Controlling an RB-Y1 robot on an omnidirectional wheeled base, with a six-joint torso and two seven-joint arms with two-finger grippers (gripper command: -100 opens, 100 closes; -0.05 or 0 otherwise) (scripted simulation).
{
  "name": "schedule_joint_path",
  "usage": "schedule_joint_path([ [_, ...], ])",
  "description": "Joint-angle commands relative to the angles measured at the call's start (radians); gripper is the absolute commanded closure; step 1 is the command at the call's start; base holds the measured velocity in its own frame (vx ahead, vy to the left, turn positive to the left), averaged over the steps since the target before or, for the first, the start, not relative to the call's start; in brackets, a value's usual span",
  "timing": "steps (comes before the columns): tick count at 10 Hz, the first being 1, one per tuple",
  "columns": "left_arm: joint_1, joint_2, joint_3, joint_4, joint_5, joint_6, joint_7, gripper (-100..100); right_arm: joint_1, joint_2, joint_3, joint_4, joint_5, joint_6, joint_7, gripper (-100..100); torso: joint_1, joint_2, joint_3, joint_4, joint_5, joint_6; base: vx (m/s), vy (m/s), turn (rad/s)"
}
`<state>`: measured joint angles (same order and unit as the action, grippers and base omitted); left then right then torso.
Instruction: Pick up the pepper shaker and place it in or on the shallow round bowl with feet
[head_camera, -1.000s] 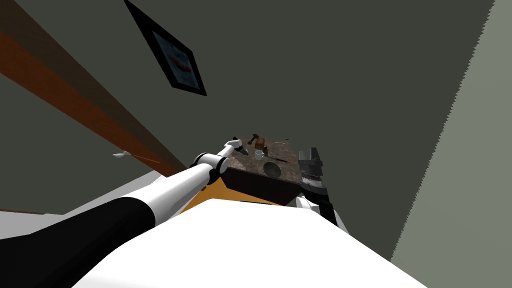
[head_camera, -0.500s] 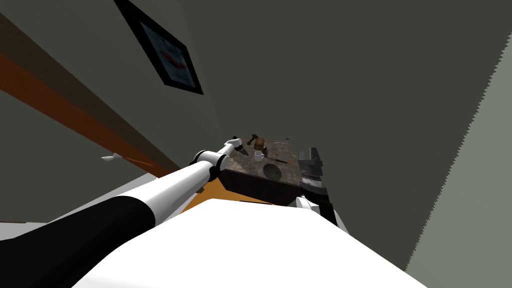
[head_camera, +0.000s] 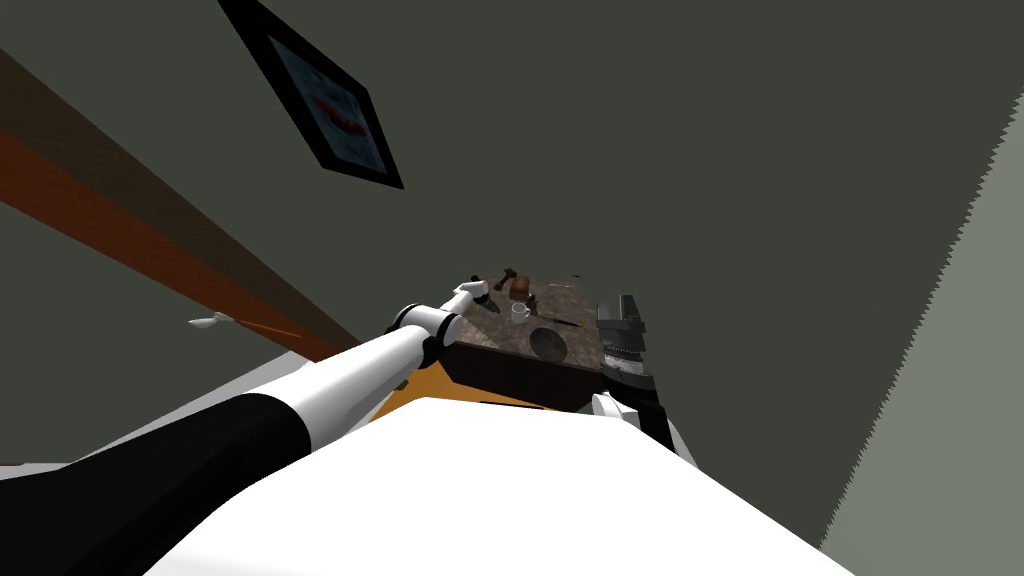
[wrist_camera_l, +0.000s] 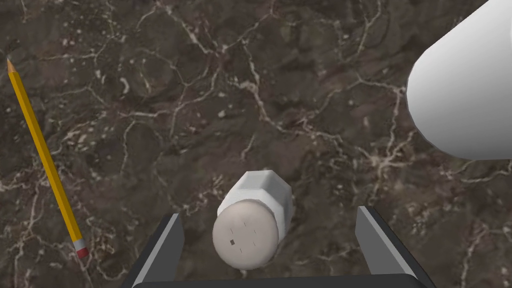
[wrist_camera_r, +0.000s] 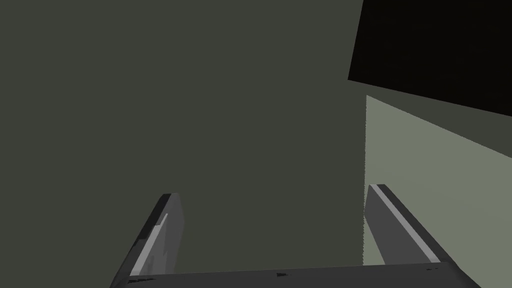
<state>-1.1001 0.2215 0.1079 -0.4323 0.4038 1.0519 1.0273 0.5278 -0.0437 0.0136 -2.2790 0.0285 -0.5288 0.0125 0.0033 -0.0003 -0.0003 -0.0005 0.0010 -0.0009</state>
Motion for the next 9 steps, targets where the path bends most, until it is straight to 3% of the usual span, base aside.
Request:
schedule_joint_path([
  [1,-0.017,-0.009,-0.001,0.035,-0.005,-0.024,0.01,-100,0.0,0.0,0.0,0.0,0.0,0.0,0.0,0,0.0,0.0,0.0,0.0,0.0,0.0,0.007,0.062,-0.037],
  [2,-0.008,-0.007,-0.002,0.015,-0.004,-0.012,0.011,-100,0.0,0.0,0.0,0.0,0.0,0.0,0.0,0,0.0,0.0,0.0,0.0,0.0,0.0,0.002,0.023,-0.007],
  [3,-0.009,-0.008,-0.002,0.018,-0.005,-0.015,0.012,100,0.0,0.0,0.0,0.0,0.0,0.0,0.0,0,-0.002,0.0,0.0,0.0,0.0,0.0,0.0,0.0,0.0],
  [7,-0.009,-0.008,-0.002,0.018,-0.004,-0.015,0.011,100,0.0,0.0,0.0,0.0,0.0,0.0,0.0,0,-0.004,0.0,0.0,0.0,-0.001,0.0,0.0,0.0,0.0],
  [8,-0.009,-0.008,-0.002,0.018,-0.005,-0.015,0.011,0,0.0,0.0,0.0,0.0,0.0,0.0,0.0,0,-0.004,0.0,0.0,0.0,-0.001,0.0,0.0,0.0,0.0],
  [9,-0.019,0.013,0.006,0.029,0.011,-0.004,-0.018,100,0.0,0.0,0.0,0.0,0.0,0.0,0.0,0,-0.004,0.0,0.0,0.0,-0.001,0.0,-0.01,-0.056,0.058],
])
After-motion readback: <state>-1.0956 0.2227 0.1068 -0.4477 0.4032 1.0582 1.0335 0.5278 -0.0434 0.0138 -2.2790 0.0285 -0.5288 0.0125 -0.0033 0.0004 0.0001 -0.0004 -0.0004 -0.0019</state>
